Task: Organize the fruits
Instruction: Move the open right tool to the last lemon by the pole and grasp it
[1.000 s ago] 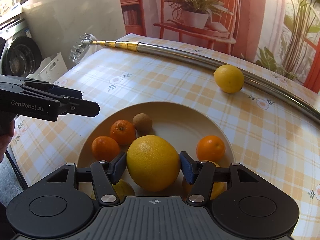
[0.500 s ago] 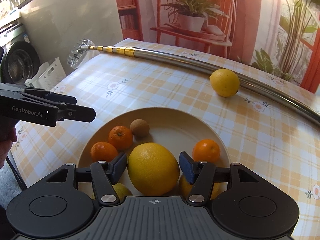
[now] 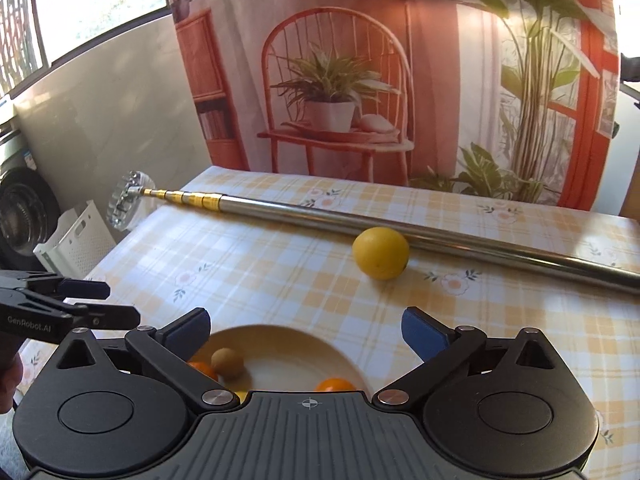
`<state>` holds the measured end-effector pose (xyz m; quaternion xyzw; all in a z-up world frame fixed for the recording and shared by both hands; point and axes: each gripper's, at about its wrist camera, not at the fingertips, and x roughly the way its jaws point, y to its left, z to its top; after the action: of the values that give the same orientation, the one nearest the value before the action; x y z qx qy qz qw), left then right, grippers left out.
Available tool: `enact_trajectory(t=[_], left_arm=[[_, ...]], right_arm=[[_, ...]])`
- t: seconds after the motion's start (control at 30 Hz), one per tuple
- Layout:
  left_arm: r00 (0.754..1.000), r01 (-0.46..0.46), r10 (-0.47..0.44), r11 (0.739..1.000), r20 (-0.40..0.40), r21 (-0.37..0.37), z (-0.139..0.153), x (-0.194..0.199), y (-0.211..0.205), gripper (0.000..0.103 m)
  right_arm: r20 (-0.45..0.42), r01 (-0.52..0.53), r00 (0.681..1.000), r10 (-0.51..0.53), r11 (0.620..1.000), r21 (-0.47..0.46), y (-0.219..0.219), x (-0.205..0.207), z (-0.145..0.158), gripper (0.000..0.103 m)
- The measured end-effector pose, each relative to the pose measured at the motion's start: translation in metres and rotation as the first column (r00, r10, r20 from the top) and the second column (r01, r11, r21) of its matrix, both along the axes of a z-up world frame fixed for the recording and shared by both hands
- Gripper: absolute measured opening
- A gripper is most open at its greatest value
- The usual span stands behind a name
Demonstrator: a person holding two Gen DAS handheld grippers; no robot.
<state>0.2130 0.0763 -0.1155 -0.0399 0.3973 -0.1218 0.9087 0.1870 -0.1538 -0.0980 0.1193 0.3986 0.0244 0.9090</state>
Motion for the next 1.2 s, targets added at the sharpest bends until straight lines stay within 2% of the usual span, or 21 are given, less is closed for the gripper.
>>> enact_trajectory(t=[0.13, 0.27, 0.37, 0.63, 0.73, 0.97, 1.2], left_arm=[[0.999, 0.008, -0.009, 1.0, 0.038, 0.03, 0.007, 0.003, -0.005, 0.103], [0.997, 0.008, -0.016, 0.995, 0.077, 0.096, 0.014, 0.006, -0.015, 0.103], [0.995, 0.001, -0.019, 0.983, 0.095, 0.182, 0.018, 0.013, -0.025, 0.103], [0.993, -0.052, 0.019, 0.954, 0.114, 0.297, 0.019, 0.026, -0.037, 0.103], [0.994, -0.05, 0.021, 0.959, 0.106, 0.279, 0.019, 0.032, -0.035, 0.103], [0.995, -0.062, 0.047, 0.982, 0.088, 0.176, 0.016, 0.046, -0.026, 0.103], [0.994, -0.089, 0.074, 0.978, 0.086, 0.188, 0.011, 0.056, -0.026, 0.103]], right_arm=[[0.036, 0.02, 0.999, -0.019, 0.999, -0.032, -0.011, 0.007, 0.003, 0.102], [0.106, 0.037, 0.994, -0.029, 0.996, -0.075, -0.017, 0.011, 0.001, 0.102], [0.131, 0.039, 0.991, -0.026, 0.994, -0.1, -0.019, 0.014, -0.005, 0.102], [0.181, 0.064, 0.983, -0.039, 0.989, -0.134, -0.028, 0.028, -0.02, 0.102], [0.186, 0.068, 0.982, -0.041, 0.988, -0.141, -0.034, 0.039, -0.026, 0.102], [0.174, 0.068, 0.984, -0.045, 0.989, -0.13, -0.043, 0.067, -0.045, 0.099], [0.123, 0.048, 0.992, -0.032, 0.991, -0.124, -0.046, 0.09, -0.074, 0.088]])
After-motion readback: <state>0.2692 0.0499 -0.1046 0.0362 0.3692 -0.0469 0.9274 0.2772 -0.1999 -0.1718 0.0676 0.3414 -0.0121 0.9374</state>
